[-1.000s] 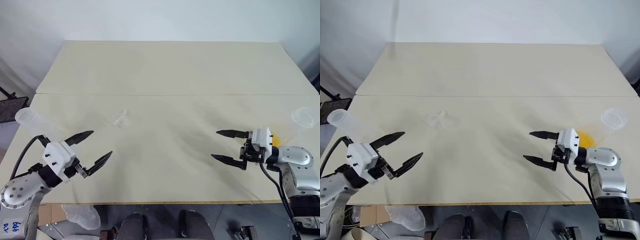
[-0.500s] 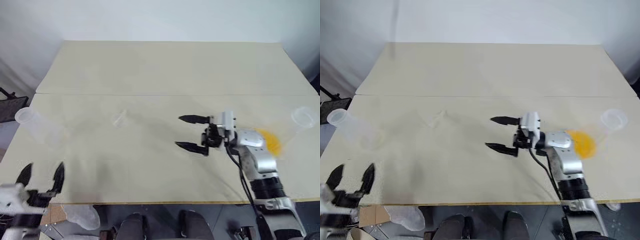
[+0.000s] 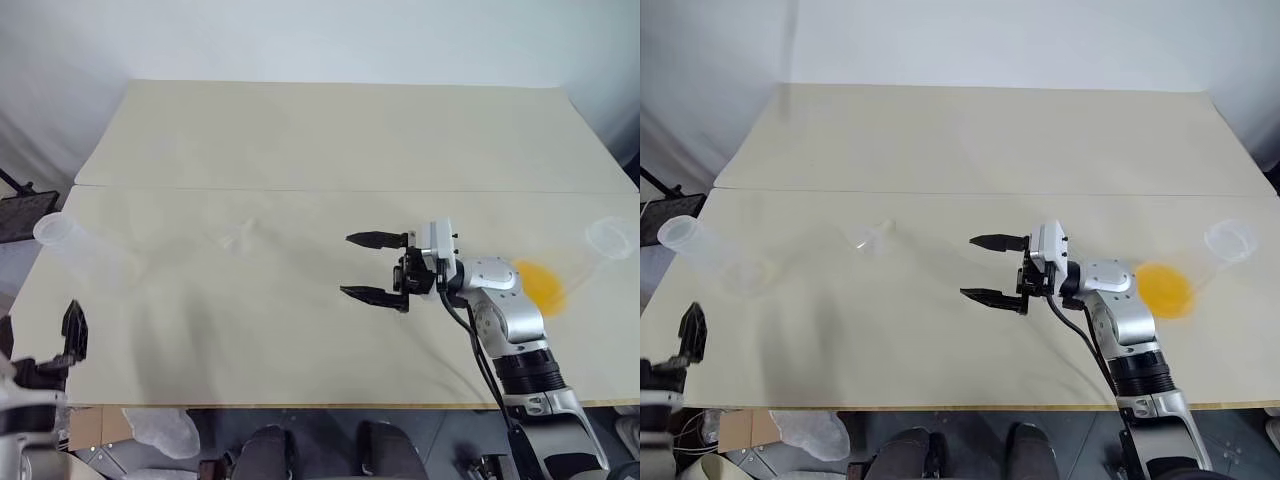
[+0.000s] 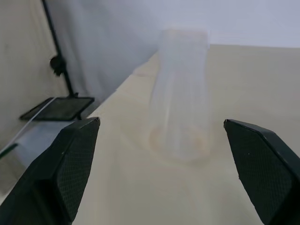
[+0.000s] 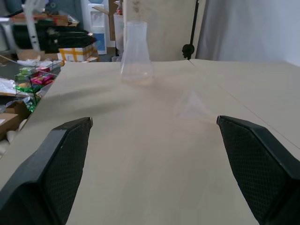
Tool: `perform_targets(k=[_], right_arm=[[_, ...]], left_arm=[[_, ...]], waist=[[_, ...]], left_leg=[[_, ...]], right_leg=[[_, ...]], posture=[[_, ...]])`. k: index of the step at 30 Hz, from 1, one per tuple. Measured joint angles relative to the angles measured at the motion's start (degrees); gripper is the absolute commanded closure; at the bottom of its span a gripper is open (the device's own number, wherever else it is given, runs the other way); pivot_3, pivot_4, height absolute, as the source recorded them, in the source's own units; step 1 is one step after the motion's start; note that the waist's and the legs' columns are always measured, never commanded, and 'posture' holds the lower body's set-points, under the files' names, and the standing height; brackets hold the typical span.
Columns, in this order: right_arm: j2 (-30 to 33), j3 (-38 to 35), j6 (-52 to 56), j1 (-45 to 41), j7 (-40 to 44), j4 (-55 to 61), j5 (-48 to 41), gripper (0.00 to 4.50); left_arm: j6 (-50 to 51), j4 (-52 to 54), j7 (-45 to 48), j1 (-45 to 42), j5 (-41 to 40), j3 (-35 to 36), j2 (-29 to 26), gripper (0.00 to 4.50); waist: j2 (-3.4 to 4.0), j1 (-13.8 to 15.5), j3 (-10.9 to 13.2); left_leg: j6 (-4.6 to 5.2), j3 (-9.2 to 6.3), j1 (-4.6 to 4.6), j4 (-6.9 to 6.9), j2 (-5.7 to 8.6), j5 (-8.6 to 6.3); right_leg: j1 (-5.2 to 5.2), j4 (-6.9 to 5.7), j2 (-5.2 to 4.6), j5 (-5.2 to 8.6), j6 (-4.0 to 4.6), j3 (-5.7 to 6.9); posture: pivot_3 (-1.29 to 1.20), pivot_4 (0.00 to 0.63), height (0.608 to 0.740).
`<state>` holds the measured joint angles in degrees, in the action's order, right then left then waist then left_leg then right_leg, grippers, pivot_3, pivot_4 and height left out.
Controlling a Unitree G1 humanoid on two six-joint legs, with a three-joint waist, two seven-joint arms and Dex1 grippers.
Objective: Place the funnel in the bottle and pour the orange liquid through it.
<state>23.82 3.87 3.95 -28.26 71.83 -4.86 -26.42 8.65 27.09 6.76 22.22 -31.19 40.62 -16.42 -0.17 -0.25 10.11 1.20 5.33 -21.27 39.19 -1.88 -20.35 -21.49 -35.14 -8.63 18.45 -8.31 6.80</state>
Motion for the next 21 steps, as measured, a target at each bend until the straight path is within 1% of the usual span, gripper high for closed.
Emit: perform_targets(k=[2,6,11,17,20,21], right_arm=[[0.22,0.09,0.13,0.24,0.01,0.18,0.0,0.05],[0.07,0.45,1.17,0.35,-0.28,1.82,-0.02,0.05],[-0.24,0.57,1.65,0.43,-1.03,2.69,-0.04,0.05],[-0.72,0.57,2.28,0.75,-2.58,4.37,-0.04,0.05],[-0.83,0.55,2.28,1.38,-3.19,5.04,-0.04,0.0],[-0.84,0.55,2.29,1.91,-3.52,5.09,-0.04,0.0]], left_arm=[[3.57,-0.89,-1.21,-3.38,-0.03,-0.24,-2.66,0.0],[9.14,-5.34,-3.92,-14.09,0.05,-0.65,-8.95,0.0],[12.32,-10.82,-4.65,-21.22,1.23,-2.1,-11.64,0.0],[13.25,-16.18,-3.04,-25.61,2.49,-3.68,-13.32,0.0],[13.23,-17.39,-2.04,-26.55,2.79,-3.68,-13.77,0.59],[13.14,-17.9,-1.31,-26.79,2.89,-3.69,-13.9,0.92]], waist=[[0.0,-0.1,0.0],[0.0,0.06,0.0],[0.0,0.01,0.0],[0.0,-0.01,0.0],[-0.01,0.02,0.0],[-0.01,0.01,0.0]], left_leg=[[-0.01,0.02,0.01,0.0,0.01,-0.01],[-0.07,-0.01,0.05,0.03,0.08,0.03],[-0.11,0.0,0.04,0.02,0.18,0.01],[-0.16,0.03,0.05,0.02,0.17,0.01],[-0.16,0.02,0.05,0.02,0.18,0.01],[-0.16,0.03,0.05,0.02,0.19,0.01]], right_leg=[[-0.01,-0.01,0.01,0.0,0.0,0.01],[-0.02,-0.2,0.03,0.0,0.0,0.02],[-0.05,-0.21,0.07,0.0,0.0,0.06],[-0.09,-0.24,0.1,0.0,0.0,0.1],[-0.09,-0.25,0.1,0.0,0.0,0.1],[-0.09,-0.25,0.09,0.0,0.0,0.09]], posture=[[0.0,0.15,0.74],[0.0,0.15,0.74],[0.0,0.15,0.74],[0.0,0.15,0.74],[0.0,0.15,0.74],[0.0,0.15,0.74]])
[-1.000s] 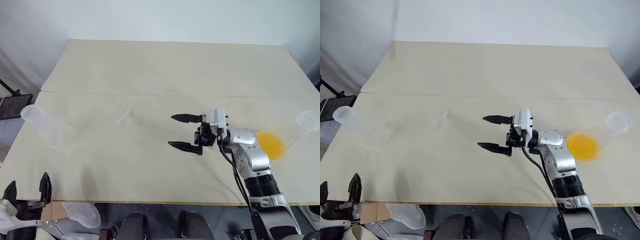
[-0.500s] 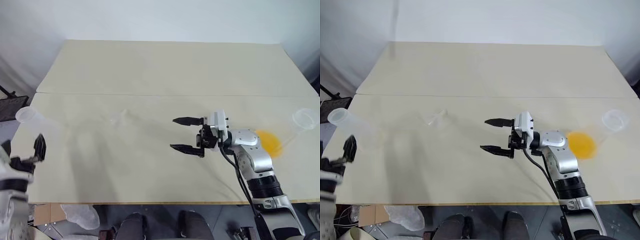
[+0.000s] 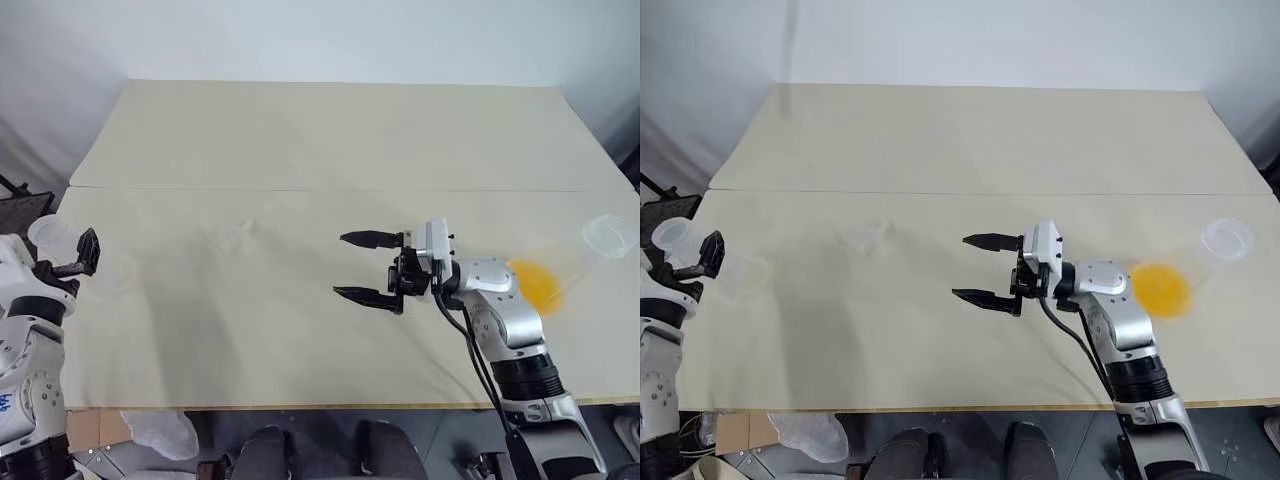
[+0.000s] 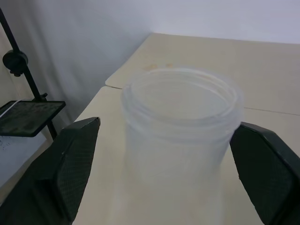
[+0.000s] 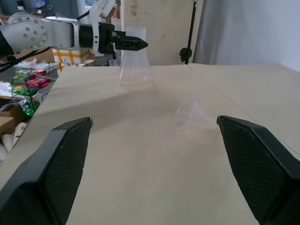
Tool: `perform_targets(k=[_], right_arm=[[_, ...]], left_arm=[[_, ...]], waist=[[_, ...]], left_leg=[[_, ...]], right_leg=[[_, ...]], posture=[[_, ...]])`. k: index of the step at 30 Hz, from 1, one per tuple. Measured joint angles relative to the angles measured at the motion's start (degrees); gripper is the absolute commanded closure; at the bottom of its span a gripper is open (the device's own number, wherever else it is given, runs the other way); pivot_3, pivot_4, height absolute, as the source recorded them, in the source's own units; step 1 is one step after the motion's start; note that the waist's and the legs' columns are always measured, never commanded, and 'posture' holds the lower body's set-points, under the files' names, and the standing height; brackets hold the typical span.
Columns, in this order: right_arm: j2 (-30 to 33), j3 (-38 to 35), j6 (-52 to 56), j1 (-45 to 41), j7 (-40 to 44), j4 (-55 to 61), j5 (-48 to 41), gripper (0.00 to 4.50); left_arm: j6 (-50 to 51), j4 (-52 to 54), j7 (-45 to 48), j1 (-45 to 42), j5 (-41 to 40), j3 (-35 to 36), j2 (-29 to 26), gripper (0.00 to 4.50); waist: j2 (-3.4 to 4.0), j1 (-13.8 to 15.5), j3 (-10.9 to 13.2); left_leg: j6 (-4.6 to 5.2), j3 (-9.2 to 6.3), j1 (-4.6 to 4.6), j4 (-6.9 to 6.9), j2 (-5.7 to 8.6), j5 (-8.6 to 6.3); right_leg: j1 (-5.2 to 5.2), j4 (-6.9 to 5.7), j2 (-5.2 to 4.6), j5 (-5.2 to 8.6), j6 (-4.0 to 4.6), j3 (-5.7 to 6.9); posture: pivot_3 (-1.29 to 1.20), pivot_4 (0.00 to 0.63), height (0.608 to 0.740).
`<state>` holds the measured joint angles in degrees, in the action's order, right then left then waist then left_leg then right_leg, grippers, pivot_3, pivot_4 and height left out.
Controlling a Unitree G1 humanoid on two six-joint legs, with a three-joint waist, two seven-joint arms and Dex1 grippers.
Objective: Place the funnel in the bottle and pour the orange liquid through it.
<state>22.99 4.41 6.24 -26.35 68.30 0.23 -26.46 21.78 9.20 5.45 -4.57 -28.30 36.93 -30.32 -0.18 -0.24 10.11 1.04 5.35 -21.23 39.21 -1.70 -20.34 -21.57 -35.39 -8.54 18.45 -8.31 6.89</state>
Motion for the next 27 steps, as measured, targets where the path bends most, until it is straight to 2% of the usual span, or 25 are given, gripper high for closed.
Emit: perform_targets(k=[4,12,15,19,23,27], right_arm=[[0.0,0.0,0.01,0.52,-0.48,0.07,0.0,0.0],[0.17,-0.19,-0.01,0.99,-1.35,0.45,0.01,0.0],[2.06,-1.65,0.01,1.9,-2.44,1.15,0.0,0.0],[6.69,-6.8,0.22,5.94,-4.55,2.87,-0.12,0.0],[9.9,-11.28,0.56,11.69,-6.36,5.31,-0.53,0.0],[11.02,-14.62,1.12,16.9,-9.21,9.55,-0.78,0.0]], left_arm=[[-0.24,-0.8,1.61,-0.39,0.51,-0.01,-0.1,2.08],[-0.71,-0.46,4.99,-4.67,0.2,-2.1,-0.3,2.09],[-0.4,0.63,10.7,-10.02,-0.05,-8.16,-2.61,2.09],[2.83,1.59,20.7,-22.87,-1.41,-21.59,-3.27,2.09],[3.24,-2.34,29.74,-30.97,-0.92,-33.17,1.19,2.09],[0.69,-12.41,38.13,-38.37,3.1,-43.32,6.37,2.09]], waist=[[0.0,0.0,0.0],[-0.04,0.32,0.01],[-0.08,0.69,0.03],[-0.11,1.67,0.04],[-0.1,1.27,0.05],[-0.12,1.09,0.06]], left_leg=[[0.0,0.01,0.0,0.0,0.0,0.0],[0.0,-0.03,-0.01,0.04,0.0,0.01],[0.0,-0.06,-0.06,0.06,0.06,0.01],[0.0,0.04,-0.06,0.08,0.15,0.0],[-0.03,0.34,-0.07,0.0,0.1,0.0],[-0.1,0.65,-0.04,0.0,0.03,0.06]], right_leg=[[0.0,0.0,0.0,0.0,0.0,0.0],[0.01,-0.05,-0.03,0.0,0.0,0.01],[0.01,-0.05,-0.03,0.0,0.0,0.04],[0.05,-0.03,-0.04,-0.01,-0.01,0.06],[-0.02,0.0,0.07,-0.01,-0.01,0.14],[-0.03,0.08,0.13,0.0,0.0,0.13]], posture=[[0.0,0.15,0.74],[0.0,0.15,0.74],[0.0,0.15,0.74],[0.0,0.15,0.74],[0.0,0.15,0.74],[0.0,0.15,0.74]])
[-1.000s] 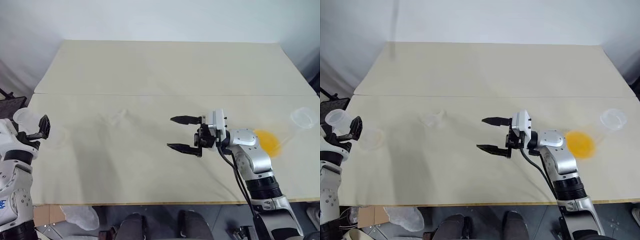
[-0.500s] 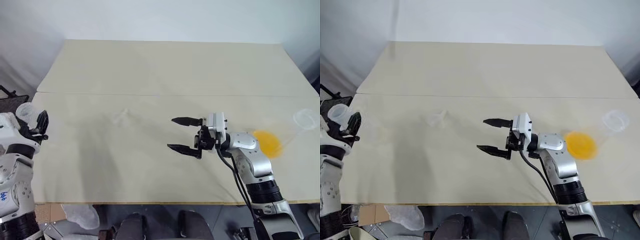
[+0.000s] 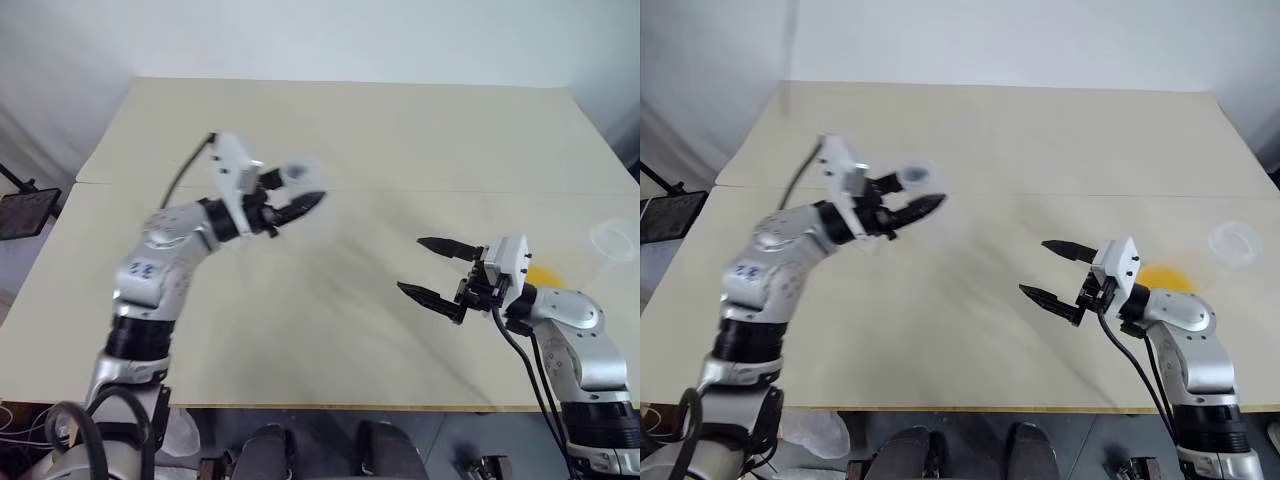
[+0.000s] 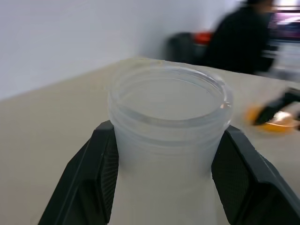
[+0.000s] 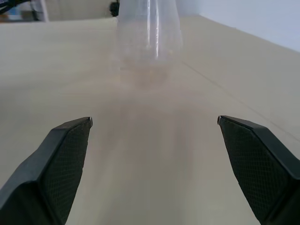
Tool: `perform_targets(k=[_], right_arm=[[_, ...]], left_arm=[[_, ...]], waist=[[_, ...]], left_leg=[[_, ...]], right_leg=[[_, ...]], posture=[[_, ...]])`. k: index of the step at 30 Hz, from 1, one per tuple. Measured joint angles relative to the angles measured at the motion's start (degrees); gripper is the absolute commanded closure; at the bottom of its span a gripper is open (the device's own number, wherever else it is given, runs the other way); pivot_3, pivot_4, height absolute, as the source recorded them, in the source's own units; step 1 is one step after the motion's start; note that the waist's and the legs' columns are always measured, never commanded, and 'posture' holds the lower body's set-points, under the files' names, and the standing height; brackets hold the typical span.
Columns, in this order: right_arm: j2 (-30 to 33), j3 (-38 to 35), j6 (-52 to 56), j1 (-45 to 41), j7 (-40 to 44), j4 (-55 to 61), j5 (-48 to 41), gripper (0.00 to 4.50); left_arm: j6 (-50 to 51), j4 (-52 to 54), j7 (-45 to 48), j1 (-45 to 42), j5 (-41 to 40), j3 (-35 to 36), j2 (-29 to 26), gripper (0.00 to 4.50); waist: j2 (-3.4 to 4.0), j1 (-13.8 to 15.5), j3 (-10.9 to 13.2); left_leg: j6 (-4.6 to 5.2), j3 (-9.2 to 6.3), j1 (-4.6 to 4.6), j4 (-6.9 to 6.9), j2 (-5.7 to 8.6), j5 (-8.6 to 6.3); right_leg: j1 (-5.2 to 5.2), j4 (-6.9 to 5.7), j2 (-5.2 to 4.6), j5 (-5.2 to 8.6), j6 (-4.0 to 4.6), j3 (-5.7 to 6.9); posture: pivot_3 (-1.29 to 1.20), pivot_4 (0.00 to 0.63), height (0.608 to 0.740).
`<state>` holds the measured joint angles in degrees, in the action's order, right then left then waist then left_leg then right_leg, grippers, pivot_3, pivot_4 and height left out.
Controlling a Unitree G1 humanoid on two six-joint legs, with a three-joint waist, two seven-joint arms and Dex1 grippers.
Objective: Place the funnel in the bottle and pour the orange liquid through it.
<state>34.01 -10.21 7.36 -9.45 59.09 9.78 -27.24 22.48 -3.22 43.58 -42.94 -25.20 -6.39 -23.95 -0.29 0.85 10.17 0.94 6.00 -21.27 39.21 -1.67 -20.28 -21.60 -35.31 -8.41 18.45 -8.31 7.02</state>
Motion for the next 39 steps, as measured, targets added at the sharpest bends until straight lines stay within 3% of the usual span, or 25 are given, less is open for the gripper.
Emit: perform_targets(k=[5,11,18,28,34,39], right_arm=[[0.24,-3.12,1.44,6.24,-3.76,6.61,-0.93,0.0],[0.24,-4.05,1.99,9.27,-7.0,10.23,-1.3,0.0],[-0.02,-3.4,1.99,8.88,-8.21,10.35,-1.3,0.0],[-0.29,-1.34,1.84,5.68,-7.82,8.2,-1.29,0.0],[-0.29,-0.2,1.53,3.27,-6.22,6.92,-1.29,0.0],[-0.43,2.0,1.53,-0.76,-3.71,2.89,-1.44,0.0]], left_arm=[[-8.04,-13.86,2.86,-4.5,9.3,-6.74,5.09,2.09],[-13.09,-17.9,4.36,-6.31,12.62,-7.12,6.5,2.09],[-11.65,-17.58,5.77,-5.62,13.52,-5.72,5.44,0.01],[-11.35,-12.47,8.88,-0.88,9.1,2.59,2.07,0.01],[-12.52,-10.1,5.28,0.41,6.26,10.46,0.92,0.01],[-11.06,-4.16,1.6,6.84,4.87,16.21,-2.85,0.01]], waist=[[-0.02,0.52,0.01],[-0.05,0.6,0.03],[-0.06,0.55,0.03],[-0.06,0.61,0.03],[-0.05,0.47,0.03],[-0.05,-0.22,0.03]], left_leg=[[0.02,0.04,-0.02,0.01,0.01,0.01],[0.07,0.03,-0.03,0.05,0.02,0.04],[0.07,0.0,-0.04,0.06,0.01,0.04],[0.07,-0.12,-0.06,0.11,0.01,0.04],[0.07,-0.48,-0.04,0.11,0.0,0.04],[0.07,-0.61,-0.02,0.1,-0.02,0.04]], right_leg=[[0.0,0.11,0.0,0.0,0.0,-0.03],[0.05,0.15,-0.03,-0.01,-0.01,-0.05],[0.04,0.12,-0.03,-0.01,-0.01,-0.03],[0.04,0.04,-0.05,-0.01,-0.02,0.02],[0.04,-0.03,-0.06,-0.01,-0.01,0.03],[0.02,-0.12,-0.07,-0.01,-0.01,0.03]], posture=[[0.0,0.15,0.74],[0.0,0.15,0.74],[0.0,0.15,0.74],[0.0,0.15,0.74],[0.0,0.15,0.74],[0.0,0.15,0.74]])
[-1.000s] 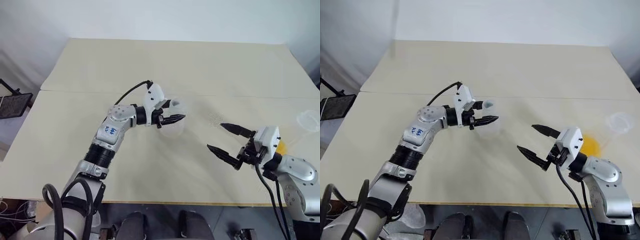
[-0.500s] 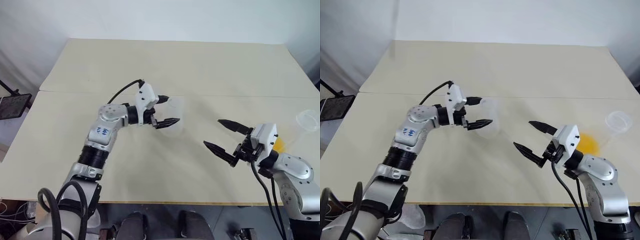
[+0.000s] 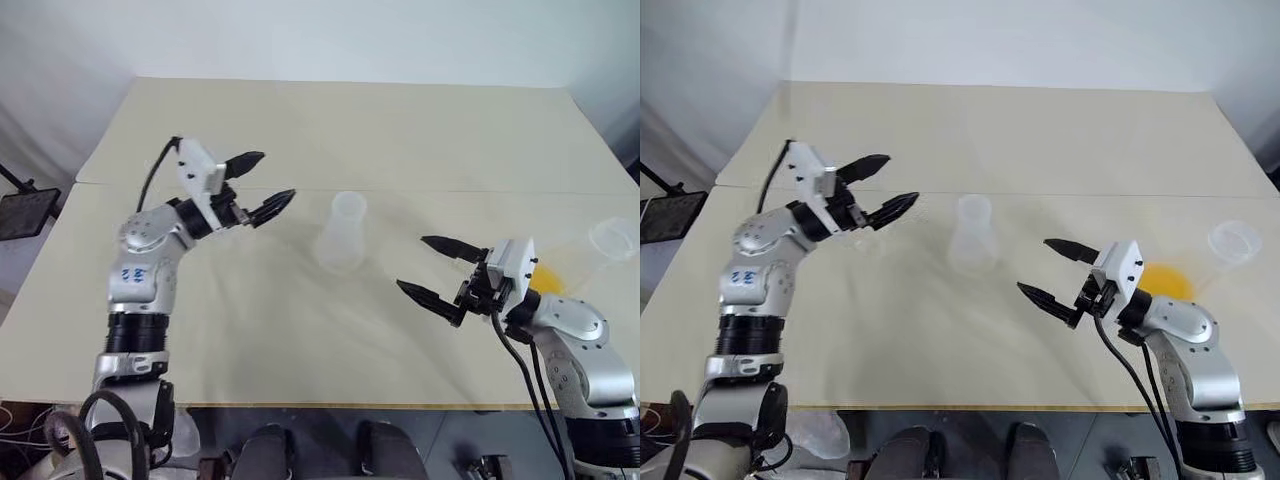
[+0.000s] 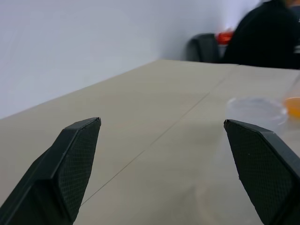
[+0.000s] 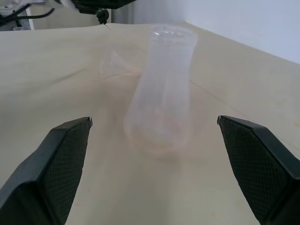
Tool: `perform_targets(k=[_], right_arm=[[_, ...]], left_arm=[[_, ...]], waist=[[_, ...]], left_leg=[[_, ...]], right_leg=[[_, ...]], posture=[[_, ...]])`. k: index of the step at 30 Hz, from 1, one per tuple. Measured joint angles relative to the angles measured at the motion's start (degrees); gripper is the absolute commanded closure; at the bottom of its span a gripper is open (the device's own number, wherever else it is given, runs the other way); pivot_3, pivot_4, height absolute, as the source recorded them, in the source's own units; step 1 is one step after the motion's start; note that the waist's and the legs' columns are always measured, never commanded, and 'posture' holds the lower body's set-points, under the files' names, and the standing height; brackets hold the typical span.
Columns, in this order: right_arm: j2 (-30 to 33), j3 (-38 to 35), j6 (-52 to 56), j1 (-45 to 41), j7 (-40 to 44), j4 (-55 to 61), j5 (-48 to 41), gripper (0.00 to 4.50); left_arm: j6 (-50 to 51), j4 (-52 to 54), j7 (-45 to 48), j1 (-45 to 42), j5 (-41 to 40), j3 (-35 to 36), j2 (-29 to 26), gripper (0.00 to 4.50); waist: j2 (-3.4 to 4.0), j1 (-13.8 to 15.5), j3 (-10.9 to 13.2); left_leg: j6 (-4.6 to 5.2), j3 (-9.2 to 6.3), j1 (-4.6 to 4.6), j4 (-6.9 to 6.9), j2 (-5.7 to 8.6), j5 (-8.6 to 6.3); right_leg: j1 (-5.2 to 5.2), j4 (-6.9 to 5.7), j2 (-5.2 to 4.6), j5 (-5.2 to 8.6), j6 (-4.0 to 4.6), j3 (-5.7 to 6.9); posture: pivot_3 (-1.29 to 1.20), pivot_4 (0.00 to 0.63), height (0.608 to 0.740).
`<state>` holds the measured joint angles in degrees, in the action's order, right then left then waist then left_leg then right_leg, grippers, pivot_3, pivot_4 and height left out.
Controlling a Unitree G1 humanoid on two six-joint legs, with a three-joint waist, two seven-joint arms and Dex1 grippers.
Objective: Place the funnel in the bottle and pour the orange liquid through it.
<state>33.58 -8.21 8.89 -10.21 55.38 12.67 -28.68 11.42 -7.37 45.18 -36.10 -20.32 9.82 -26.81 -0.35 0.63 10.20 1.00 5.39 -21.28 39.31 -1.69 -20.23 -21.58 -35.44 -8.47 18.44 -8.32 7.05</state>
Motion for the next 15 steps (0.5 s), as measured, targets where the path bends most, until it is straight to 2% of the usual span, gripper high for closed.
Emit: perform_targets(k=[6,8,10,15], right_arm=[[-0.8,2.33,-0.02,-5.77,3.86,-4.52,-0.94,0.0],[-1.71,4.02,-0.14,-7.88,5.78,-5.45,-1.19,0.0],[-2.02,5.65,-0.12,-9.14,7.6,-6.55,-1.18,0.0],[-2.45,8.21,-0.05,-9.93,11.38,-7.35,-1.24,0.0]], left_arm=[[0.68,12.19,-3.5,15.43,-2.59,7.55,-2.55,0.01],[-0.16,18.56,-4.57,25.75,-4.16,13.01,-2.32,0.01],[-1.8,22.69,-5.99,36.73,-4.41,18.57,-0.59,0.01],[-5.8,26.58,-10.0,53.49,-5.15,27.99,5.69,0.01]], waist=[[-0.01,-0.61,0.01],[0.0,-1.17,0.01],[-0.01,-1.73,0.01],[-0.06,-0.67,0.03]], left_leg=[[0.0,-0.08,0.01,-0.01,-0.03,0.0],[0.0,-0.03,0.09,-0.08,-0.13,-0.04],[0.0,-0.06,0.07,-0.1,-0.15,-0.05],[0.06,-0.06,0.07,0.06,-0.21,-0.08]], right_leg=[[0.01,-0.03,-0.08,0.0,0.0,0.0],[0.02,-0.01,-0.11,0.0,0.0,-0.05],[0.01,-0.01,-0.11,0.0,0.0,-0.02],[0.12,0.05,-0.18,0.0,0.01,-0.04]], posture=[[0.0,0.15,0.74],[0.0,0.15,0.74],[0.0,0.15,0.74],[0.0,0.15,0.74]])
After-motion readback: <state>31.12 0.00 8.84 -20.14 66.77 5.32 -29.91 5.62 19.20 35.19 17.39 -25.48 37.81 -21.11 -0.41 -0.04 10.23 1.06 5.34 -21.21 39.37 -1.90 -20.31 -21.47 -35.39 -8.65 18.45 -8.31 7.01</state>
